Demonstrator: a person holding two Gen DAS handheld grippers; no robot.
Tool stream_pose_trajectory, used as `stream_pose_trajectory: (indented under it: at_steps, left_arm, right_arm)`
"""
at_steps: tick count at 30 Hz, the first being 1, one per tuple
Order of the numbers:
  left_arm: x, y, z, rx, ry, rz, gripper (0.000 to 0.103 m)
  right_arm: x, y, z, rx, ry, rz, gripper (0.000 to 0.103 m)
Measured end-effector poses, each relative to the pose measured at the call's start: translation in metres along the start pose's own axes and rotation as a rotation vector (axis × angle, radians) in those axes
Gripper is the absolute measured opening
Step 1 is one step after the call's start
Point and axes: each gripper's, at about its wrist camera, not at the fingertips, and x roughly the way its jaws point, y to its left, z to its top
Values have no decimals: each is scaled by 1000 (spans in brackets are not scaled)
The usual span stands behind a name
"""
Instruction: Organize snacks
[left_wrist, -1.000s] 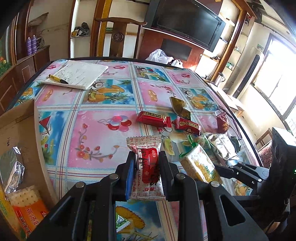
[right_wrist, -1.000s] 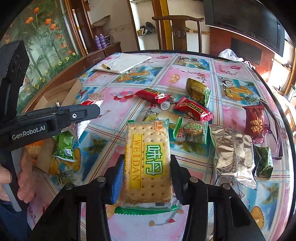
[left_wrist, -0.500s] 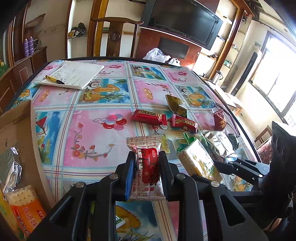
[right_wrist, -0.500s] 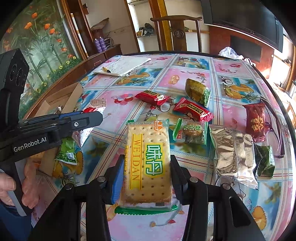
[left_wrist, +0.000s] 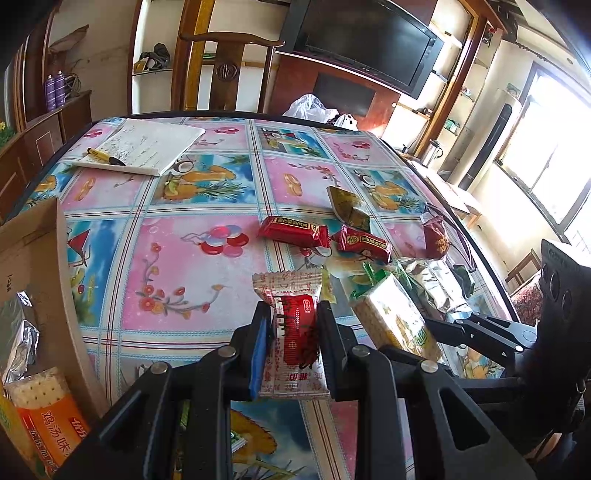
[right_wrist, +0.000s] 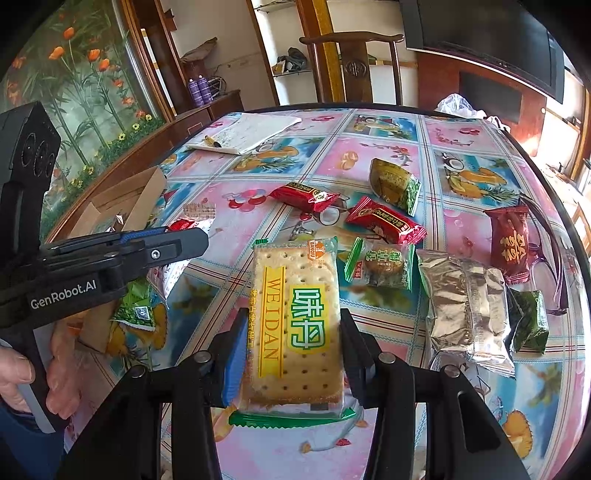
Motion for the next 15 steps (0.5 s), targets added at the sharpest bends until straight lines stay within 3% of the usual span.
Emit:
stream_pose_trajectory:
  at_steps: [15]
  left_arm:
    - [-1,-1,0,5,3,-2,24]
  right_arm:
    - [0,-1,0,3,1,6,49]
